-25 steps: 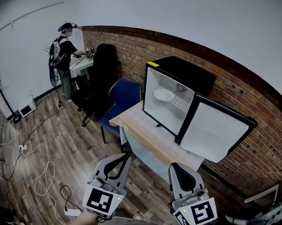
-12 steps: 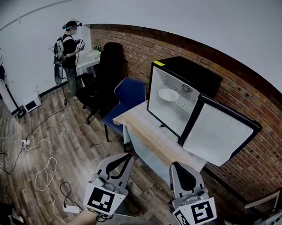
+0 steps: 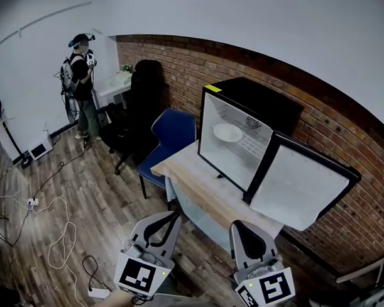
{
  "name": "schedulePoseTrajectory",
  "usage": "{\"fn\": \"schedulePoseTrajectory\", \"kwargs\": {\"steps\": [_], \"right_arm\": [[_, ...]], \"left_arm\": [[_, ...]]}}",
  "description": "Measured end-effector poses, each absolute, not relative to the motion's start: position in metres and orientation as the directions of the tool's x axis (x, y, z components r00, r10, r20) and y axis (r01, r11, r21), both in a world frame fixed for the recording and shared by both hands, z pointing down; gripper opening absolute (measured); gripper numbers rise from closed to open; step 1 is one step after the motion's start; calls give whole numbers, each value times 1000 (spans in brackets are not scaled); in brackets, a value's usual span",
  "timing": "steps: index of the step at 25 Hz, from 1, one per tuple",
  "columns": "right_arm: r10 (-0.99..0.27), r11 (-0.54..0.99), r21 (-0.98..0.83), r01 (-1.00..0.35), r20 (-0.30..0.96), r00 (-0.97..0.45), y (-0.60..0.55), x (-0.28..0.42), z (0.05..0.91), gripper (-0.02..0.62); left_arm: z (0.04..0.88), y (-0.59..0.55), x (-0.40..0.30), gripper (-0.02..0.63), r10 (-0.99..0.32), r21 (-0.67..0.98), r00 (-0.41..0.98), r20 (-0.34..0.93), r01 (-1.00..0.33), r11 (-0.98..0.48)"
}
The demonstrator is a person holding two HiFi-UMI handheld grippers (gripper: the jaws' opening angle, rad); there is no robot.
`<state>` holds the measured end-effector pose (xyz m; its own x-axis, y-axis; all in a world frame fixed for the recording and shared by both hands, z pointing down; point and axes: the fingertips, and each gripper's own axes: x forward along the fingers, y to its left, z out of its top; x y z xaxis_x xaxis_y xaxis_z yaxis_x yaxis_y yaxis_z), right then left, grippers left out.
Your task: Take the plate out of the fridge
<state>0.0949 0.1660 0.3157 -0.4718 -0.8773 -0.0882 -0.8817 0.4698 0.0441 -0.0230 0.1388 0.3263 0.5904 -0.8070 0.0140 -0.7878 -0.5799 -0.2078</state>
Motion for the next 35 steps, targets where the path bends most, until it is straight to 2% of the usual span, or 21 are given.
{"fn": "schedulePoseTrajectory", "kwargs": {"steps": [21, 35], "right_arm": [[-928, 371, 23, -928, -20, -371, 24, 77, 330, 32], [-977, 211, 20, -977, 14, -211, -97, 66, 317, 32]], "left_arm": [[337, -13, -37, 23, -725, -179, 685, 71, -707, -684], [332, -149, -39, 23, -593, -177, 798, 102, -573, -801]]}}
